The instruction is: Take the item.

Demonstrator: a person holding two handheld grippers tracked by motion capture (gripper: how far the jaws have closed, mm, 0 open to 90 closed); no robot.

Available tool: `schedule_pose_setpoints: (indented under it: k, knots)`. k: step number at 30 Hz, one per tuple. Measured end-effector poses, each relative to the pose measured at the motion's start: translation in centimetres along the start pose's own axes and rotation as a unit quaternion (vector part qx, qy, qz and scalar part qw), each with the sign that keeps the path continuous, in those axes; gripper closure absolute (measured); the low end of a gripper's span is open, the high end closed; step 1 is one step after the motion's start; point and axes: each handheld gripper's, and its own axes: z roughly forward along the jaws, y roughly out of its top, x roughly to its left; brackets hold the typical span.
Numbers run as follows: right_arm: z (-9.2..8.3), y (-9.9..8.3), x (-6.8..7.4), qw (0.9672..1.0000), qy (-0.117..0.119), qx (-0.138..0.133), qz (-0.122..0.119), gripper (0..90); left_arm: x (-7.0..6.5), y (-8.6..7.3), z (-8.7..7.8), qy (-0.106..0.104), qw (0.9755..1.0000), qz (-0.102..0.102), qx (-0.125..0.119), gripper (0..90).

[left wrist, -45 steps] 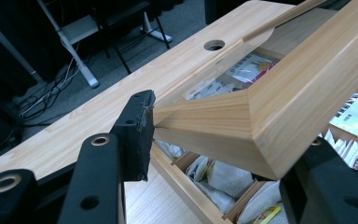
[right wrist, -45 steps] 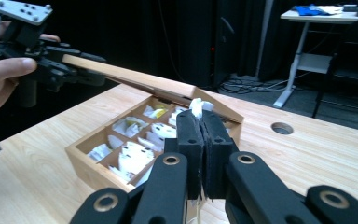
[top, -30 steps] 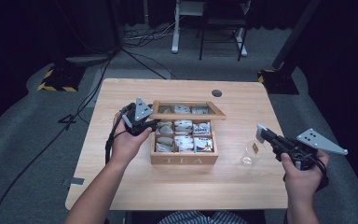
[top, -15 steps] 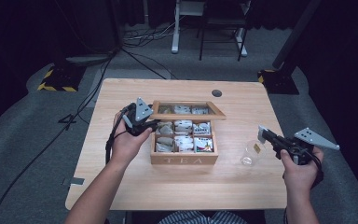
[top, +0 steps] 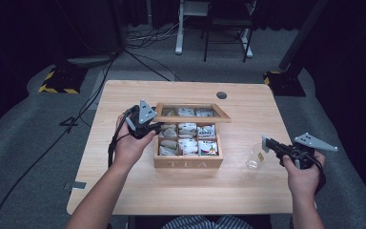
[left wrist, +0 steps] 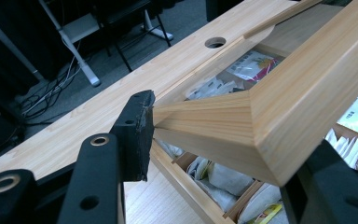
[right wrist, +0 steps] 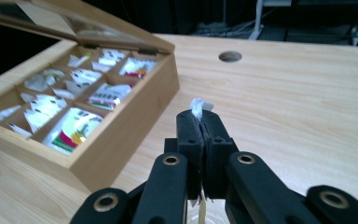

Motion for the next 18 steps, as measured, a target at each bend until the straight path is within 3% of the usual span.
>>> schedule_pose_setpoints:
  k: [5,18]
  knots:
    - [0.3,-0.4,-0.2,0.9998,-0.001,0.019,0.011,88.3,0.0,0.0,0.0,-0.001,1.0,0.001,0.0,49.9]
    - [1.2,-1.2,0.1,0.9983,-0.008,0.057,0.008,88.3,0.0,0.0,0.0,-0.001,1.0,0.002,0.001,49.8]
